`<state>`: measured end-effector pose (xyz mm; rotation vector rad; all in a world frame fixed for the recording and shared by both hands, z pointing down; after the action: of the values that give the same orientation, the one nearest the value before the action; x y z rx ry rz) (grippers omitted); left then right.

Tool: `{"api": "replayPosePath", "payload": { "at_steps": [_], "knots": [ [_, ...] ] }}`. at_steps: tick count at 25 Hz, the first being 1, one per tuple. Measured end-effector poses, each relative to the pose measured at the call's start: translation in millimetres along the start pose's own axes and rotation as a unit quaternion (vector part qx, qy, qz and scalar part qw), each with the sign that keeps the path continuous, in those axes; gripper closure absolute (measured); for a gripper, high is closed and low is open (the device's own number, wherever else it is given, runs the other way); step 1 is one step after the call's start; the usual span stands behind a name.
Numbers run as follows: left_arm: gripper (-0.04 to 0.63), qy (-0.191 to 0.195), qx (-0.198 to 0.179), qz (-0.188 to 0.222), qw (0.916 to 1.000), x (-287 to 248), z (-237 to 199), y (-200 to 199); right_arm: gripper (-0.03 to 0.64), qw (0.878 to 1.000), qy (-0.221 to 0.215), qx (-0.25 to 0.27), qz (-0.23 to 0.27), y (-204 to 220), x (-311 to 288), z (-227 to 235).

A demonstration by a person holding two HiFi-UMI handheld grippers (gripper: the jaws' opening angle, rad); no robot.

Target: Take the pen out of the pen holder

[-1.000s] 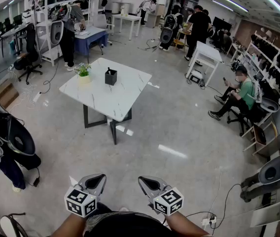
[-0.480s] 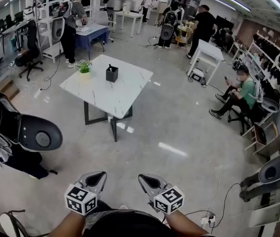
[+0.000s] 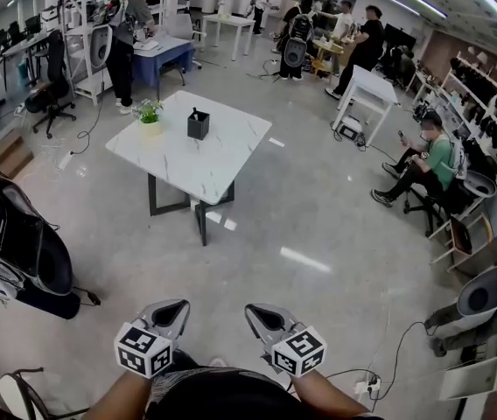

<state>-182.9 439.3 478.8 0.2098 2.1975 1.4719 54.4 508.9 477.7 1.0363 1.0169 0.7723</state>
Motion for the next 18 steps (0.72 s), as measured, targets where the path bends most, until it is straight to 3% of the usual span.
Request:
{"api": "replayPosePath", "payload": {
  "at_steps": [18],
  "knots": [
    [0.538,0.000,-0.003,-0.001,1.0000,-4.4,5.0,-0.6,0.617,1.000,-0.006,-0.009,0.004,0.1,4.0,4.4]
  ]
}}
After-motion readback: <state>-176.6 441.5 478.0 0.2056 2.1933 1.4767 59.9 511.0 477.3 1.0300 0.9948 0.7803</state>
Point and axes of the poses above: the fingertips, and each gripper's own axes: x backward along the fingers, z to its right, y out of its underside, the point moved 8 cm from there along x, backward along the fingers, and after that the axes turned 9 degrees about y, right-handed, at the moved point
